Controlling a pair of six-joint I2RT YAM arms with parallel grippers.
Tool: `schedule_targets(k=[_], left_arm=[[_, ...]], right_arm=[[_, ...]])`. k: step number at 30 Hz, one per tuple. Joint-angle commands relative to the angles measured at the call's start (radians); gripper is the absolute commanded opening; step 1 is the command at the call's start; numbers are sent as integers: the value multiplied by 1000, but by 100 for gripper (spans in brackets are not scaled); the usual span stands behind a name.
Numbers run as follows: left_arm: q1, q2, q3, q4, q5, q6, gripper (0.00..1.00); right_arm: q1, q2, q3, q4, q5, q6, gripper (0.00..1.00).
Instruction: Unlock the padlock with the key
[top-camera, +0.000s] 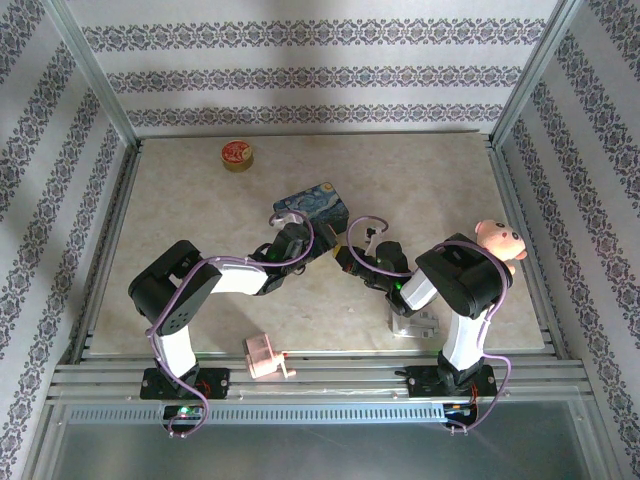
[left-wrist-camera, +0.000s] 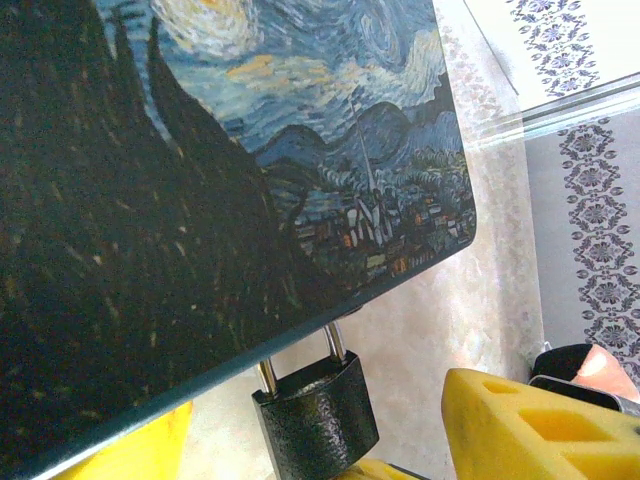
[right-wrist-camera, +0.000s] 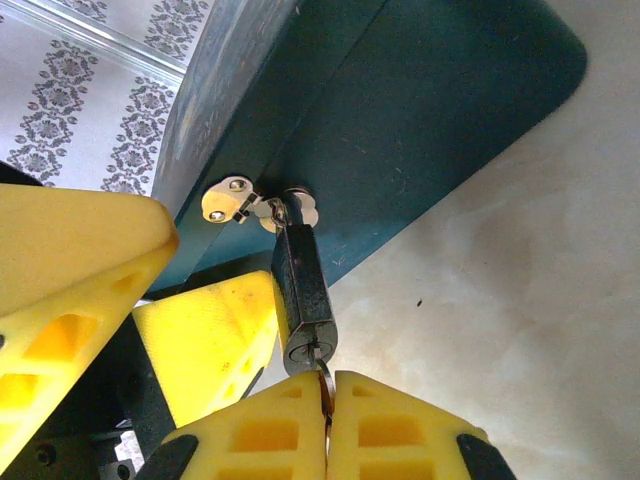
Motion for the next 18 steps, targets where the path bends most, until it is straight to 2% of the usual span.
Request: schedule_targets(k=[1, 8, 14, 18], left_arm=[[-12, 39, 3, 37, 7, -40, 66], [-12, 70, 13, 70, 29, -65, 61], [-12, 88, 15, 93, 33, -70, 50], [-12, 114, 17, 140, 50, -90, 47]], right_arm=[[18, 8, 15, 97, -16, 15, 0], [24, 11, 20, 103, -17, 25, 1], [26, 19, 25, 107, -23, 37, 1], [31, 27, 32, 118, -29, 54, 1]])
